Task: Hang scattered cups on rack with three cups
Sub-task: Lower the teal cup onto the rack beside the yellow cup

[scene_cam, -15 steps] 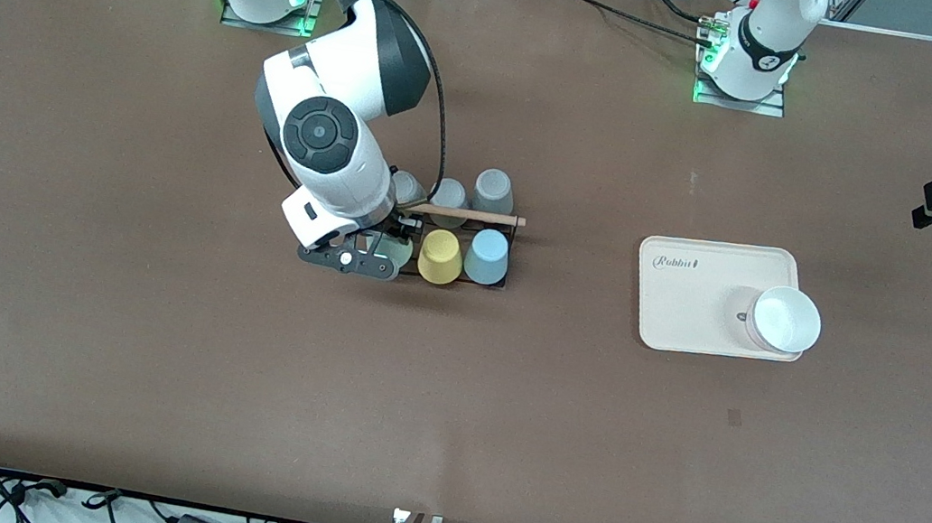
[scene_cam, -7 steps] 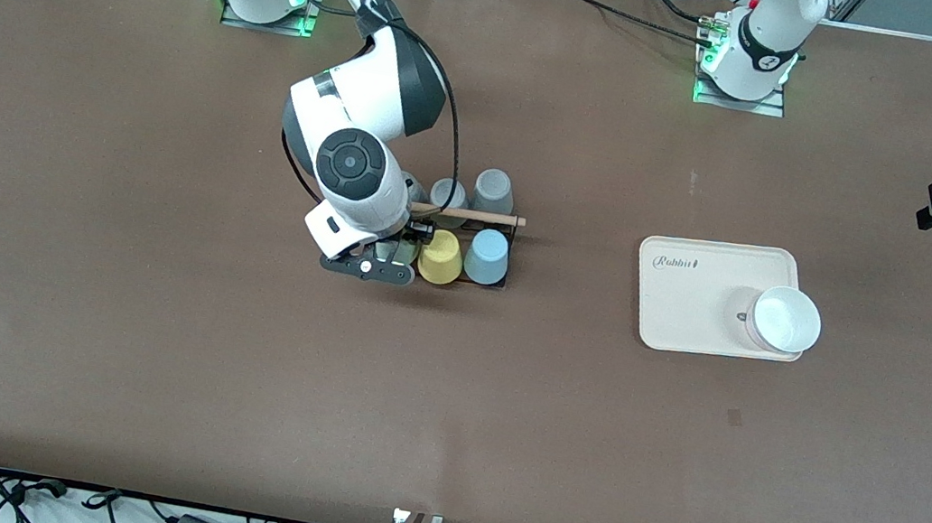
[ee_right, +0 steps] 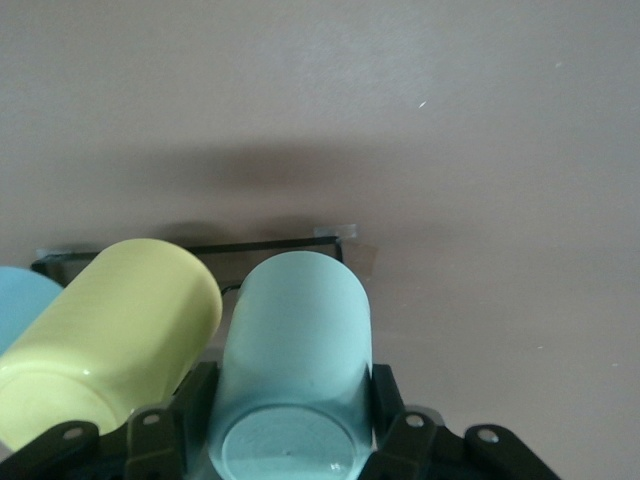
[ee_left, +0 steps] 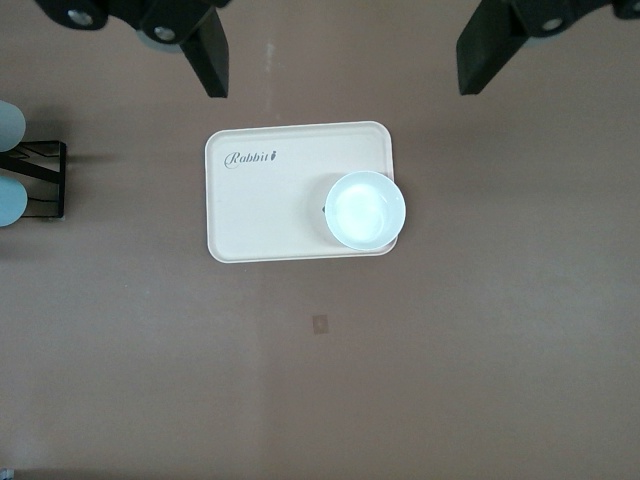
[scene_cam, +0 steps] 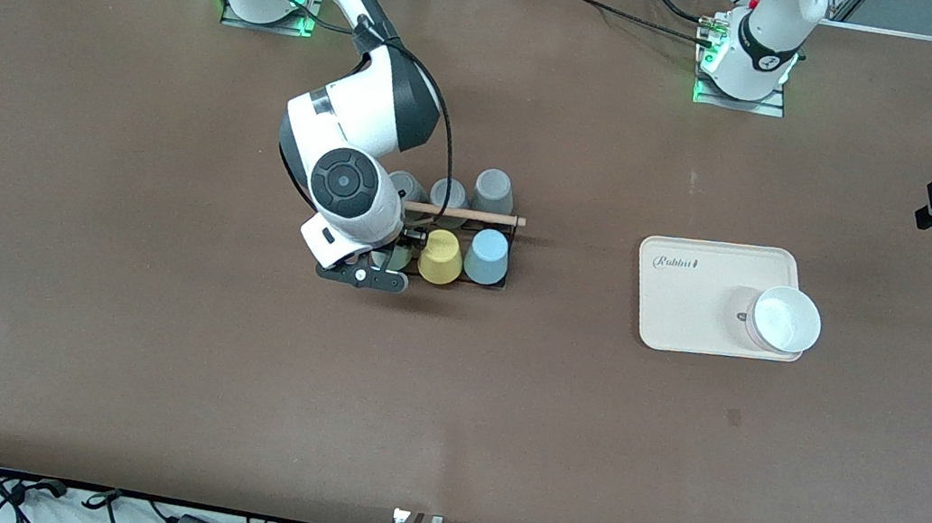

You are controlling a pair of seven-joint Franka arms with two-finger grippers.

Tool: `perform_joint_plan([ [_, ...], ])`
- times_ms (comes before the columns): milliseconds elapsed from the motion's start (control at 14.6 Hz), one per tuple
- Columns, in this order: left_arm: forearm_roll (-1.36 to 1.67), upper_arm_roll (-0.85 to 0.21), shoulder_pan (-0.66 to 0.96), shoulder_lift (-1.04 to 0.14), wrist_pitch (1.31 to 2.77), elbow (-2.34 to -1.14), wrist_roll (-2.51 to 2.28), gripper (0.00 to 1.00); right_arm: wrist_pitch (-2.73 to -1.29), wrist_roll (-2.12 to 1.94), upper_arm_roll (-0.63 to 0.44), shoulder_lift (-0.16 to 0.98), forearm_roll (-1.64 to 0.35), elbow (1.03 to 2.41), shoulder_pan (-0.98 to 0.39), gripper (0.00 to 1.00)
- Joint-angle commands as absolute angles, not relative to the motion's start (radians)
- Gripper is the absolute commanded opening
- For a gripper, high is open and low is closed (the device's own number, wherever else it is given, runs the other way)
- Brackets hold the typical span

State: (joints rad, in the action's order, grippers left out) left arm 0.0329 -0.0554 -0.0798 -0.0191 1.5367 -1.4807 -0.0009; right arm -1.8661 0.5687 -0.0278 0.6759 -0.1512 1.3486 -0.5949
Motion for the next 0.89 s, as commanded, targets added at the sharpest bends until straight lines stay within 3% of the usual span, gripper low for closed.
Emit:
perform_joint_plan([
  [0,0.015,-0.063,-0.084,-0.021,1.528,-1.463,0.011,1.00,-1.844,0.511,-0.026,0.689,-0.206,1.315,-0.572,0.25],
  [756,0.014,-0.063,-0.084,-0.018,1.509,-1.460,0.009,1.00,-1.852,0.514,-0.026,0.712,-0.204,1.315,-0.583,0.27],
  [825,0.015,-0.063,-0.083,-0.018,1.509,-1.460,0.009,1.00,-1.844,0.512,-0.026,0.710,-0.206,1.313,-0.581,0.38],
])
